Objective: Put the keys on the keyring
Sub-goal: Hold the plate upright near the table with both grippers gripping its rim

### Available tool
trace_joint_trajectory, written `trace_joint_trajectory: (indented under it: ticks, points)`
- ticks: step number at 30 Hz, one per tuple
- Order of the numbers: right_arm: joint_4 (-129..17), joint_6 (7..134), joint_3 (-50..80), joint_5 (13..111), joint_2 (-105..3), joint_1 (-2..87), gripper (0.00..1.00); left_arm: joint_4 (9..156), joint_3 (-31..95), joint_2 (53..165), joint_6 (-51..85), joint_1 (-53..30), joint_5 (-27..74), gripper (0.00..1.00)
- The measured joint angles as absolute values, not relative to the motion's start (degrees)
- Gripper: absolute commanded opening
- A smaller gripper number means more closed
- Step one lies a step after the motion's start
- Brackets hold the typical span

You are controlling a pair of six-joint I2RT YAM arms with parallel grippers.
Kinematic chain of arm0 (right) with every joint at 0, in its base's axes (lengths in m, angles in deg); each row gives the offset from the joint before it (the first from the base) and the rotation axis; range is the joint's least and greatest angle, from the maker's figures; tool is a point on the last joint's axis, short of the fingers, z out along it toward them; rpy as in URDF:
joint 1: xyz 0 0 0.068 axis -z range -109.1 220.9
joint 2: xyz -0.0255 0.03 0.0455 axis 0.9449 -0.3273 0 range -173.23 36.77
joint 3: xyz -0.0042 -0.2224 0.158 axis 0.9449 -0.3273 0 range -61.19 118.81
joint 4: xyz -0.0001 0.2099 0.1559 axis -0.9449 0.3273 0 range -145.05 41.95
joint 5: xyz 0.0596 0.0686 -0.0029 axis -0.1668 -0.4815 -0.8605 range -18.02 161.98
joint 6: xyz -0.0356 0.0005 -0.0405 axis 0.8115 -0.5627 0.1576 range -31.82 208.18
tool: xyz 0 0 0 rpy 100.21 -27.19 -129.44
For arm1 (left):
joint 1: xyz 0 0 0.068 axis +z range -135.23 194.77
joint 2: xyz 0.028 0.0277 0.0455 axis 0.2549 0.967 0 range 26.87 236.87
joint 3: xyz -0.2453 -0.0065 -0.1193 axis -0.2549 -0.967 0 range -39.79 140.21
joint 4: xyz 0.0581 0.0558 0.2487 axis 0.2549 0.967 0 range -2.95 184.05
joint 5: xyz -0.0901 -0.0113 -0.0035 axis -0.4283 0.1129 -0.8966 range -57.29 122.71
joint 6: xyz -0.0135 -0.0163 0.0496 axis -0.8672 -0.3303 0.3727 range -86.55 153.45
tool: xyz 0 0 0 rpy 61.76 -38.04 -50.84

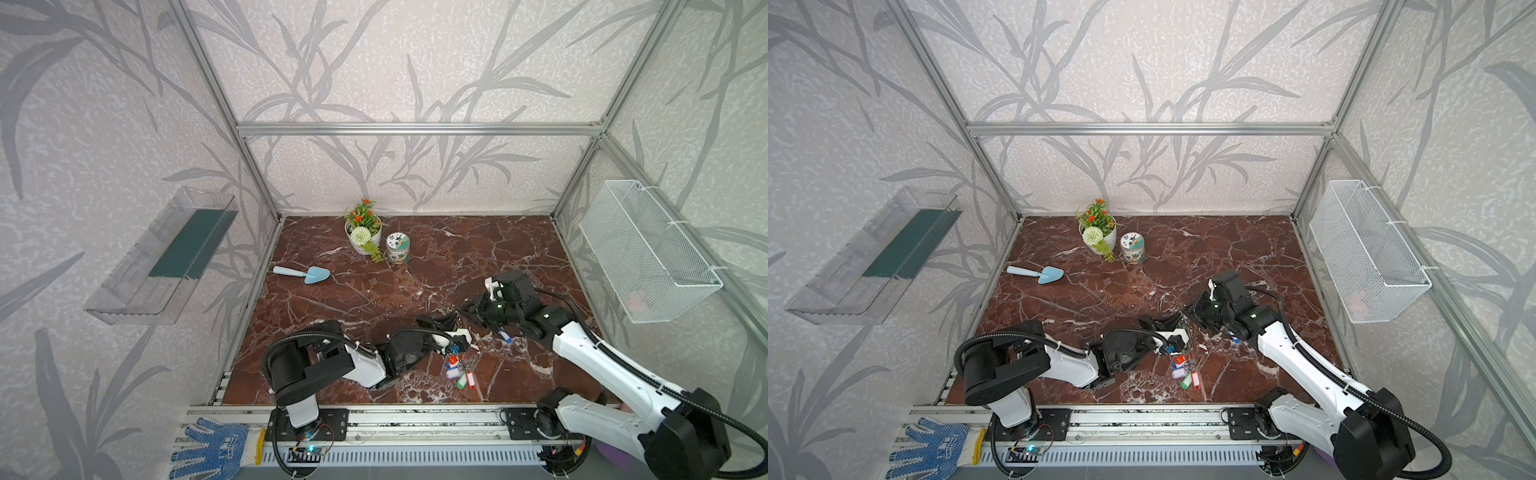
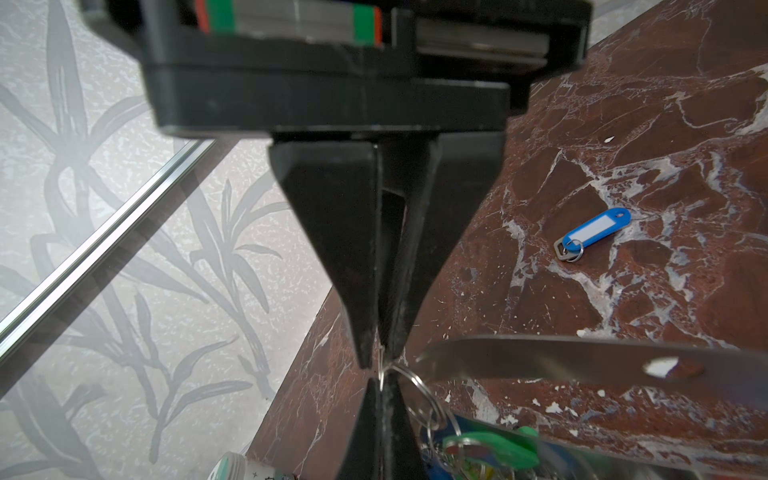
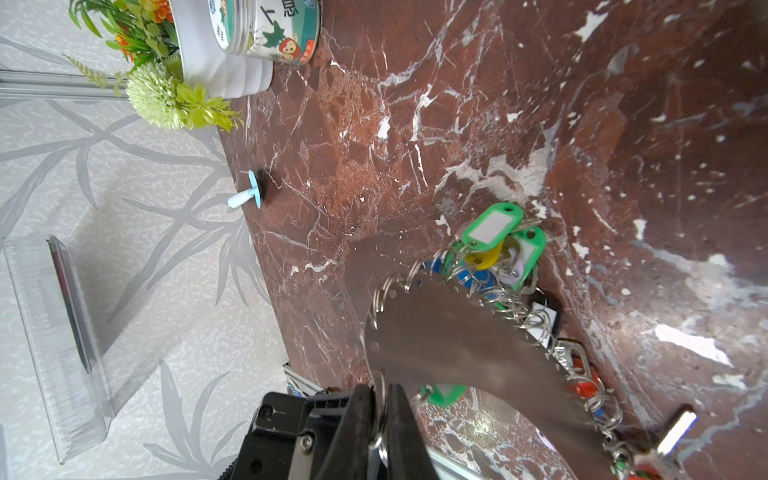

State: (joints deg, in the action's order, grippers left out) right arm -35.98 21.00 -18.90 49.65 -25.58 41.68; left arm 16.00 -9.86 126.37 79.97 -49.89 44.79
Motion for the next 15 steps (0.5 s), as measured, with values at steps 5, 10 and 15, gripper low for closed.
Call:
trace_joint_trajectory:
  ticks: [5,10,15]
  points:
    - [-35.9,20.4,-18.9,49.7,-25.7,41.6,0.10,16.1,-9.7,126.5,80.0,-49.9,45.2,0.00]
    - [-35.8,20.1,-18.9,50.1,-25.7,41.5,0.09,16.4,-9.0,127.0,80.0,-50.0,45.4,0.00]
    - [-35.4,19.3,-18.9,50.5,-25.7,41.4,0.06,16.8,-8.9,127.1,80.0,-50.1,45.5,0.00]
